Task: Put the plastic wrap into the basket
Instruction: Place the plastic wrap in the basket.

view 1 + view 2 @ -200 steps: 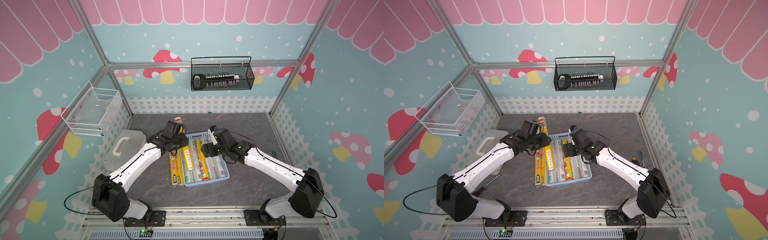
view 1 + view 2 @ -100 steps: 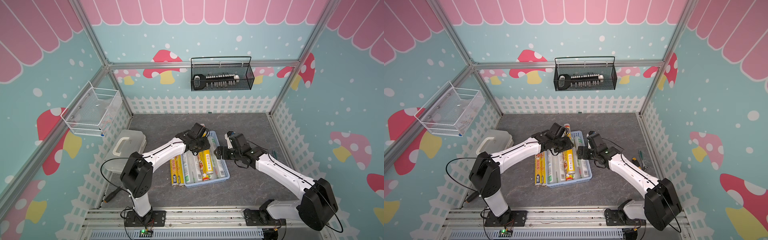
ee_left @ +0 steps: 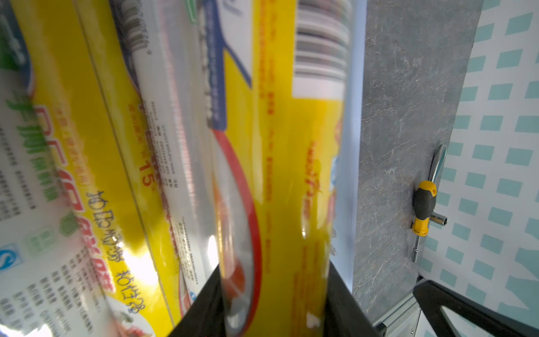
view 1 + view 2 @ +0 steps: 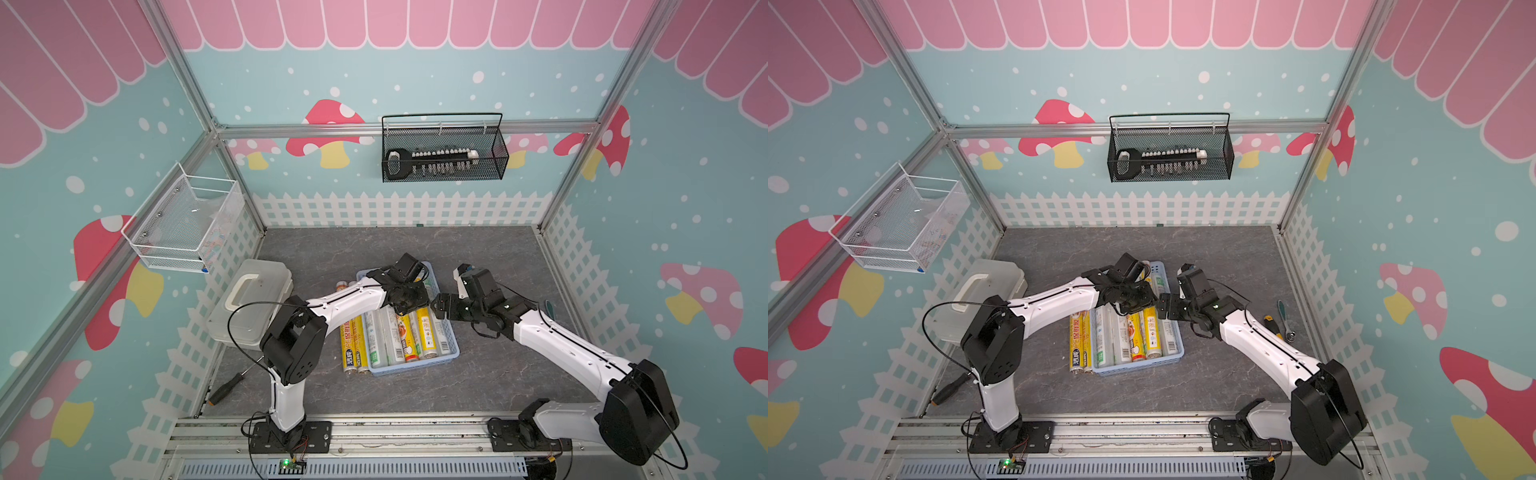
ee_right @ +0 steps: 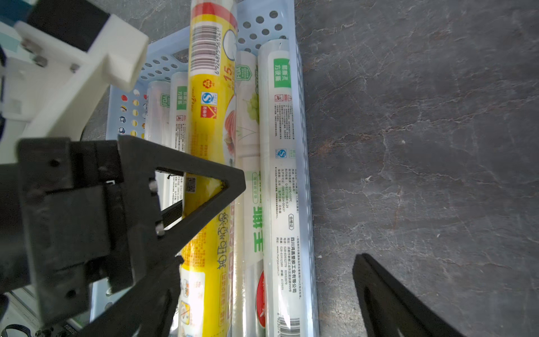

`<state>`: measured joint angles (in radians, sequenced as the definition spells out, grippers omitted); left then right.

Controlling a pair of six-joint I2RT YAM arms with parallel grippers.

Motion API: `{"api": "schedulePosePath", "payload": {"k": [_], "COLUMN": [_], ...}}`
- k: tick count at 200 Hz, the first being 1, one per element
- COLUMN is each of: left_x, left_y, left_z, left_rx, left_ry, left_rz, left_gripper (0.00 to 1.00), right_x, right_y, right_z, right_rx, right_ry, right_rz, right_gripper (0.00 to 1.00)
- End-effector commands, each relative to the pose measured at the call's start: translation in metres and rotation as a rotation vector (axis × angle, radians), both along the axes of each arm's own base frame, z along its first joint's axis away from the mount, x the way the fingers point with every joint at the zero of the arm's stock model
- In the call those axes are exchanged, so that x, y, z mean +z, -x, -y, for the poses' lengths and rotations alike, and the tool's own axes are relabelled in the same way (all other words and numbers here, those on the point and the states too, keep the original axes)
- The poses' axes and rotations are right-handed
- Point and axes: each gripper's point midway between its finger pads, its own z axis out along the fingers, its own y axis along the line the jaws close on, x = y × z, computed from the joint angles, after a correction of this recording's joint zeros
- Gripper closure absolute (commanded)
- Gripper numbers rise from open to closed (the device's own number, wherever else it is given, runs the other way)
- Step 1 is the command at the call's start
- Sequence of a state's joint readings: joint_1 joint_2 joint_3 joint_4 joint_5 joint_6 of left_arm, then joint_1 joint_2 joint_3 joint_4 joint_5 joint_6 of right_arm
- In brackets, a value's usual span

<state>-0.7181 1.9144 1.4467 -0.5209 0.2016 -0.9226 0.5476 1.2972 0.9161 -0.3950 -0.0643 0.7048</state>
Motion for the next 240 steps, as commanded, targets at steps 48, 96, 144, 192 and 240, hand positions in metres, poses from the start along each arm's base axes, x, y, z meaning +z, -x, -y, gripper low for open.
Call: {"api": "schedulePosePath", "payload": {"k": [48, 96, 144, 192, 240], "left_x": [-0.003, -0.012, -0.008, 0.004, 0.032], "left_y": [-0.008, -0.006, -0.005, -0.006, -0.011], "left_z": [0.020, 0.018, 0.013, 0.006, -0.017], "left_rx": [0.014, 0.021, 0.025, 0.034, 0.071], "left_ry": [0.047, 0.033, 0.023, 0.015, -0.027], "left_rz": [-0.021, -0.040, -0.022, 0.020, 0.138], "left_gripper": [0.63, 0.51, 0.42, 0.43, 0.41], "right_x": [-0.007, -0.012, -0.014, -0.008, 0.016], "right_y": [0.000, 0.001, 0.001, 0.001, 0.000], "right_z": [-0.002, -0.002, 0.000, -0.002, -0.011], "right_rx": [0.008, 0.009, 0.001, 0.012, 0.058], "right_ry": [-0.014, -0.010, -0.008, -0.023, -0.088], "right_rz": [-0.018, -0.029, -0.026, -0.013, 0.077], "right_gripper": [0.06, 0.06, 0.06, 0.06, 0.06]}}
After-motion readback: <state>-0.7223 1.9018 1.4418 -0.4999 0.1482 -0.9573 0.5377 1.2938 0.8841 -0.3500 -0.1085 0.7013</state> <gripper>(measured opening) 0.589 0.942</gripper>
